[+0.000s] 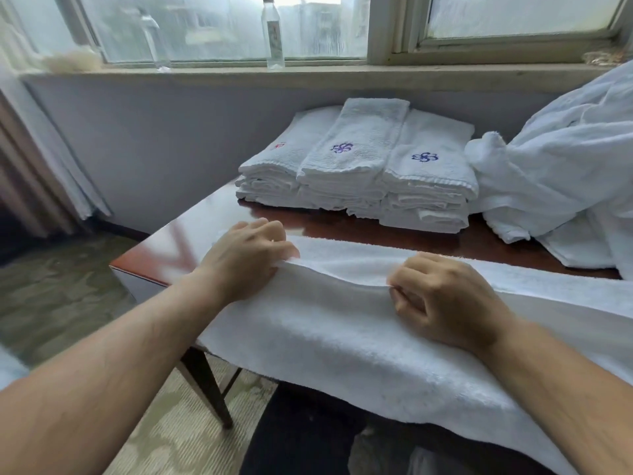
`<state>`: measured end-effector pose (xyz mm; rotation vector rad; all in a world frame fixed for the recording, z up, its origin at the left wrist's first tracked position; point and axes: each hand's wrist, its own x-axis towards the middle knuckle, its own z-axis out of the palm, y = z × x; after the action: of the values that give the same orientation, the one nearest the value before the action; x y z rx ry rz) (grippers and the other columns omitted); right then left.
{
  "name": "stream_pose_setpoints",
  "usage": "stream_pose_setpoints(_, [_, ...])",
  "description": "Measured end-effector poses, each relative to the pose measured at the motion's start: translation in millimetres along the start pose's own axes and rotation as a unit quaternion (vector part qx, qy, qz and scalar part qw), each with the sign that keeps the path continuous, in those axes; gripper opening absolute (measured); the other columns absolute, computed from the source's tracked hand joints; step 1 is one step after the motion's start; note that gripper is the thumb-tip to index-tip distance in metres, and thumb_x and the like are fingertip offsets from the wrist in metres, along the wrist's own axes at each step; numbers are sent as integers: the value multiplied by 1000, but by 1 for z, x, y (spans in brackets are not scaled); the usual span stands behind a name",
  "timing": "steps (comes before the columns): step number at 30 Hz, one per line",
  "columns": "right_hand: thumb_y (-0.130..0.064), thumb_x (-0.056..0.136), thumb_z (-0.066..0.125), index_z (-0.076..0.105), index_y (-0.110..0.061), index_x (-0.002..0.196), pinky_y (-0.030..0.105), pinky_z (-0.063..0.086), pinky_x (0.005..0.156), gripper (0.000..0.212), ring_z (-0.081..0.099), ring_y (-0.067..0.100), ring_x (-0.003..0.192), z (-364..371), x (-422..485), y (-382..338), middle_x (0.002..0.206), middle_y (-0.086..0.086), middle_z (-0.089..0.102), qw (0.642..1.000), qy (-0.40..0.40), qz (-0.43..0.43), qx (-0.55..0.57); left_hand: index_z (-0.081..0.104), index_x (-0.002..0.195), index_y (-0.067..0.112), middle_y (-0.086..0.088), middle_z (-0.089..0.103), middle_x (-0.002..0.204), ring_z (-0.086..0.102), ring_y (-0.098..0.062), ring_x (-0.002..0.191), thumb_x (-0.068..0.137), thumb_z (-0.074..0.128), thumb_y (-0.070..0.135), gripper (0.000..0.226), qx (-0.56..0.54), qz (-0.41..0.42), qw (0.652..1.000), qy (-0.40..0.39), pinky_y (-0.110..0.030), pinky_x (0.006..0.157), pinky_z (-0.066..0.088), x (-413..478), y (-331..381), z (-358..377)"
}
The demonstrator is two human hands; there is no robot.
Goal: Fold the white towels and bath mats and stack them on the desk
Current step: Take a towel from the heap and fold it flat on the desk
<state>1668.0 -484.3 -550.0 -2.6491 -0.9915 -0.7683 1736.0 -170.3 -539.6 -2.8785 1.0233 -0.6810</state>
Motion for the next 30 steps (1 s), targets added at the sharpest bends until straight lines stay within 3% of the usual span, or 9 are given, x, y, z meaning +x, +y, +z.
stream_pose_setpoints(4, [-23,89,64,71,-19,92,31,48,62,9,62,21,81,-6,4,-6,85,-5,63,996,-75,48,-8,66,122,43,11,58,128,53,-18,120,85,61,14,48,-96,-127,984,-86,-35,102,40,-9,-8,-2])
stream_pose_setpoints(9, [-48,91,55,62,-40,109,24,40,74,21,50,5,93,-8,14,-25,99,-20,52,977,-181,110,-3,52,139,49,21,40,153,35,-7,143,80,44,-1,79,-136,-142,955,-222,-30,119,27,-13,-16,-17])
stream_pose_setpoints(12, [-63,89,44,67,-36,94,25,46,72,36,54,1,86,-13,29,-36,93,-19,57,960,-217,162,69,60,131,48,22,48,147,39,-3,138,90,50,7,59,-291,-197,898,-264,-32,119,28,-14,-27,-33])
stream_pose_setpoints(14, [-51,94,43,70,-27,85,32,50,75,37,57,6,85,-12,38,-39,89,-13,60,960,-177,201,79,66,123,39,13,61,134,51,-7,129,99,47,12,40,-383,-256,870,-176,-34,116,35,-10,-27,-34])
stream_pose_setpoints(16, [-37,99,43,71,-20,93,39,50,85,34,59,16,96,-6,45,-43,100,-6,63,962,-142,228,43,63,129,31,5,60,137,50,-13,131,104,43,20,34,-324,-284,897,-104,-34,116,33,-3,-19,-26])
stream_pose_setpoints(19, [-42,101,38,59,-21,131,42,41,102,42,50,26,123,6,48,-46,136,2,55,941,-175,287,-42,42,151,33,0,38,159,27,-17,147,105,39,46,48,-216,-249,934,-139,-34,119,17,-1,1,-1])
stream_pose_setpoints(22, [-65,99,22,17,-29,160,49,12,123,71,11,35,153,15,38,-33,168,8,11,892,-296,341,-36,14,158,41,5,8,169,4,-16,155,95,19,73,71,-146,-229,938,-215,-38,125,3,-6,9,19])
stream_pose_setpoints(25, [-78,89,7,-6,-40,159,47,-4,125,81,-14,24,155,17,20,-20,169,-4,-13,891,-309,332,-4,7,158,44,8,2,169,0,-13,155,78,3,82,88,-115,-221,946,-205,-40,125,2,-9,8,27])
stream_pose_setpoints(30, [-80,87,4,1,-41,160,43,-1,125,83,-9,20,156,21,10,-14,169,-7,-6,914,-264,309,-6,5,158,44,8,2,169,-1,-13,154,80,1,81,86,-103,-214,951,-199,-39,125,2,-11,10,25])
